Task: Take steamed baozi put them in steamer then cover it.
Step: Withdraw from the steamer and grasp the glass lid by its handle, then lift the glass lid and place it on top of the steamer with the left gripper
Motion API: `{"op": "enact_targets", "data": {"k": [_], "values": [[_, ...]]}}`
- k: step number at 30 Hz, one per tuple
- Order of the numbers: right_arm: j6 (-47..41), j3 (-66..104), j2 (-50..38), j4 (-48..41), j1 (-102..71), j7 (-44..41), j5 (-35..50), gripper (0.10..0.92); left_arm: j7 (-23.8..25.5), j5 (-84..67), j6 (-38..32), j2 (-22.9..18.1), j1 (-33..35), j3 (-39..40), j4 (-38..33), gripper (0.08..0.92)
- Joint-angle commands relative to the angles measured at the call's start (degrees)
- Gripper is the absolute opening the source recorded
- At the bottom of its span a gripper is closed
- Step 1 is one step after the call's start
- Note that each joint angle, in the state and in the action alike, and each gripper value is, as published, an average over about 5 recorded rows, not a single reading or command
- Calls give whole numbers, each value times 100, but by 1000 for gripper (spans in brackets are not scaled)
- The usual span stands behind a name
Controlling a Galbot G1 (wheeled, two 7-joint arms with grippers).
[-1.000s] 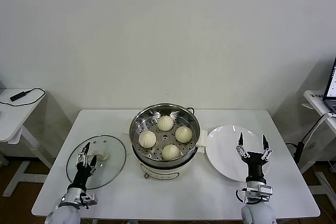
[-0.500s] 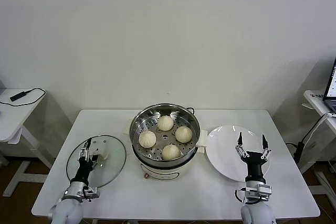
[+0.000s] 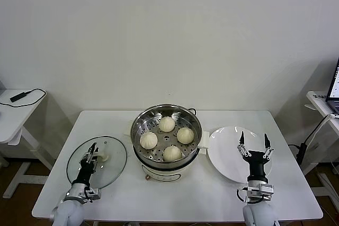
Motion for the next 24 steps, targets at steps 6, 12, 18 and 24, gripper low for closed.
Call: {"op": "enact_targets", "data": {"k": [6, 12, 18, 24], "values": [[-7, -47, 13, 17, 15, 4, -71, 823, 78, -367, 27, 40, 62, 2, -155, 225], [5, -77, 13, 31, 11, 4, -130, 823, 164, -697, 199, 120, 296, -72, -883, 195], [-1, -102, 18, 30, 33, 8, -188, 823, 259, -1073, 519, 358, 431, -260, -2030, 195], [-18, -99, 24, 13, 71, 20, -210, 823, 502, -1322, 950, 596, 457, -332, -3115, 195]]}}
